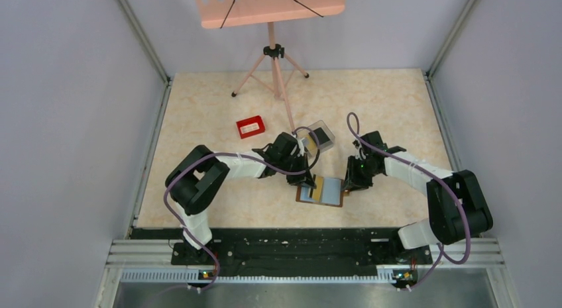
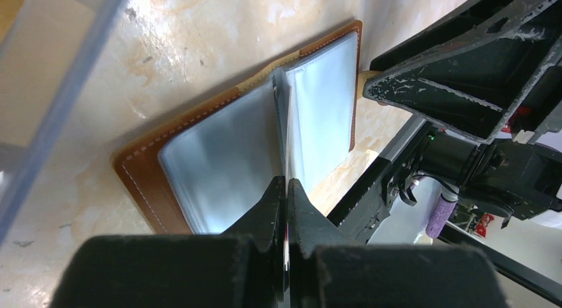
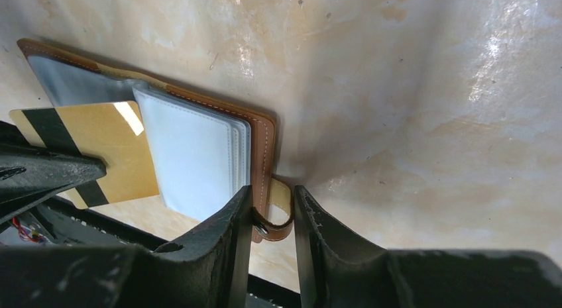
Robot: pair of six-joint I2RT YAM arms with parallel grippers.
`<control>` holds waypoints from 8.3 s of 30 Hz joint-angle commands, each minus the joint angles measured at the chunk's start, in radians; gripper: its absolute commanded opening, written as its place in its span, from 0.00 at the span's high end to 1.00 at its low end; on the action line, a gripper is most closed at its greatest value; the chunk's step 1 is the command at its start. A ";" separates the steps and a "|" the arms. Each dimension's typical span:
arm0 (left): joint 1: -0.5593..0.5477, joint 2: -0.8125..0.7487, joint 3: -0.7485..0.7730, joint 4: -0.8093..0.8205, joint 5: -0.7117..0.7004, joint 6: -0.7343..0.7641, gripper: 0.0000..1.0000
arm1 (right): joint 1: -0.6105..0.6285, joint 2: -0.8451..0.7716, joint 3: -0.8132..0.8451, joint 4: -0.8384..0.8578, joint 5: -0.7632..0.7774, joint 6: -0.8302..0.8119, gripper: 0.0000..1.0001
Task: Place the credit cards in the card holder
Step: Insert the credit card into the card holder.
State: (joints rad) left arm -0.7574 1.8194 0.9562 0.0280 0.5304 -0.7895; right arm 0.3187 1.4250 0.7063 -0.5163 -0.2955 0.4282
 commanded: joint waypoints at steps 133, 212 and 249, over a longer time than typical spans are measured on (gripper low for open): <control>0.012 -0.069 -0.024 0.008 -0.040 -0.003 1.00 | 0.008 0.013 -0.044 0.059 -0.090 -0.016 1.00; -0.053 0.052 -0.100 0.188 -0.038 -0.212 0.96 | -0.017 -0.061 -0.099 0.156 -0.172 0.067 1.00; -0.106 0.152 0.280 -0.361 -0.045 0.068 0.53 | -0.034 -0.051 -0.075 0.132 -0.189 0.044 1.00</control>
State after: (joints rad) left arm -0.8463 1.9232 1.2018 -0.3668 0.4187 -0.7227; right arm 0.2977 1.3888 0.6151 -0.3912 -0.4694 0.4816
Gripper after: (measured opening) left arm 0.472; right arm 0.026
